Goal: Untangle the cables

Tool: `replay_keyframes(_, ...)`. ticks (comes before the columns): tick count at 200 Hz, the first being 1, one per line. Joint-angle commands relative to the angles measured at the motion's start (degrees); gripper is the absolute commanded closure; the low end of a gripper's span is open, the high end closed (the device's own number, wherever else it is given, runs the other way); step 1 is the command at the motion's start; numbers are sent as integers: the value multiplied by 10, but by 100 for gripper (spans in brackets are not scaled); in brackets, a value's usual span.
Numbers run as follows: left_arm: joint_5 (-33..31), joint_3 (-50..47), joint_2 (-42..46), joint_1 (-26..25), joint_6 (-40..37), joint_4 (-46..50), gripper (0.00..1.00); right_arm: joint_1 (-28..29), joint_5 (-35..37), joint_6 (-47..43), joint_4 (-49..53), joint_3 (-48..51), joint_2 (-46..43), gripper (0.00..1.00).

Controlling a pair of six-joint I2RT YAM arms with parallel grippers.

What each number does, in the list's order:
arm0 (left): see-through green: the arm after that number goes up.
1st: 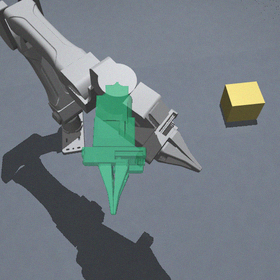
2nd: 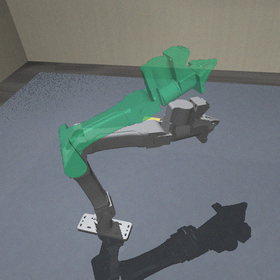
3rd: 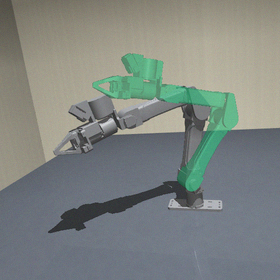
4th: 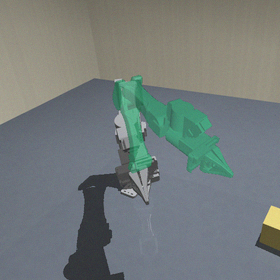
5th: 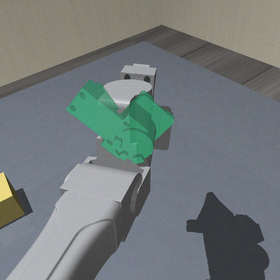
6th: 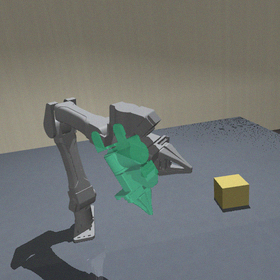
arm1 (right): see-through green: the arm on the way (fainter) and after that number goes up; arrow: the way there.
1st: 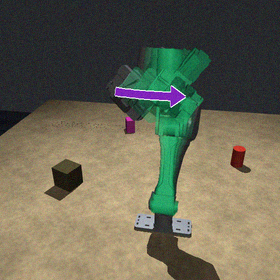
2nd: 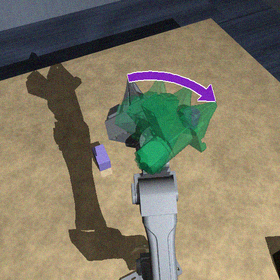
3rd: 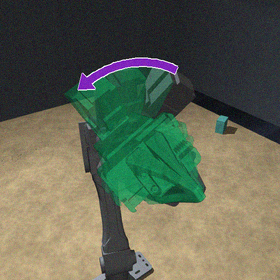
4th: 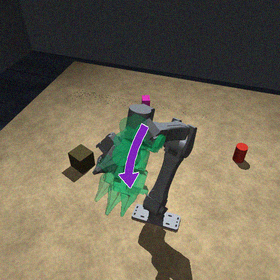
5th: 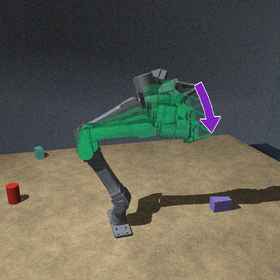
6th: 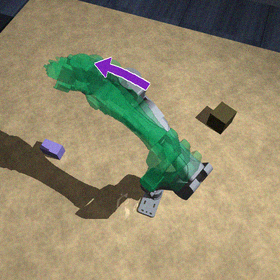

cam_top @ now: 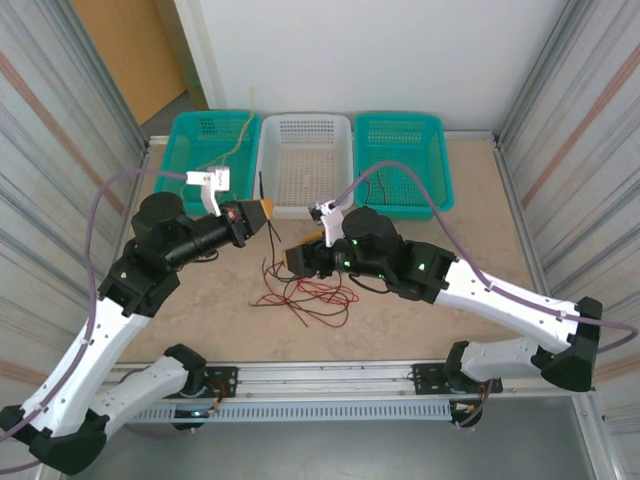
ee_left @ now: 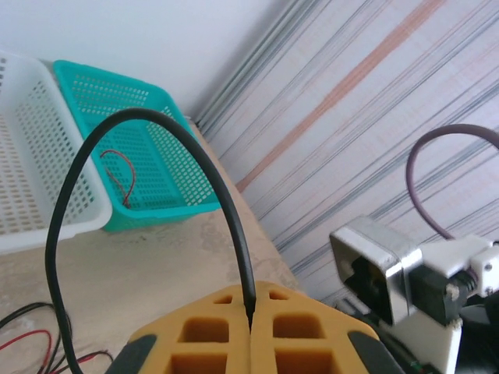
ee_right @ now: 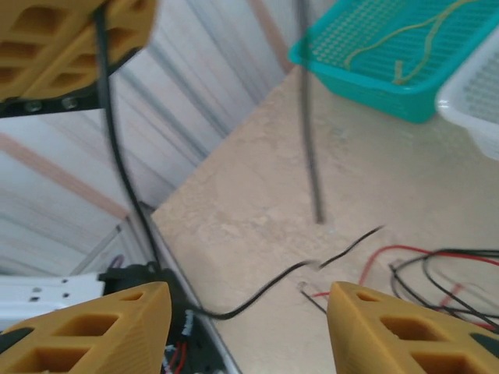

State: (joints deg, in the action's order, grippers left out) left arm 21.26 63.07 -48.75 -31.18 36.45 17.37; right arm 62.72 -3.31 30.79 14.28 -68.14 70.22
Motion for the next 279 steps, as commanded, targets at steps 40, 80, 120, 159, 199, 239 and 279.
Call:
replay_keyframes(40, 39, -1, 6, 2, 23, -47, 100, 9, -19, -18, -49, -34, 34, 50)
replay_keyframes(80, 45, -5, 6, 2, 29, -49, 100, 8, -11, -22, -48, -43, 41, 49)
replay_keyframes(120, 49, -14, 7, 2, 40, -63, 100, 8, -20, -27, -48, -56, 49, 80)
replay_keyframes(159, 30, -6, 5, 2, 23, -41, 100, 8, -19, -29, -44, -55, 40, 100)
replay_keyframes(199, -12, -24, 19, 3, -1, -29, 34, 1, 23, -19, -46, -37, 7, 100)
replay_keyframes(239, -33, -88, 45, 2, -14, -36, 32, -51, 26, 35, -53, -8, -33, 100)
replay_keyframes(279, -24, -189, 73, -62, -30, -158, 38, -85, 20, 63, -46, -8, -56, 100)
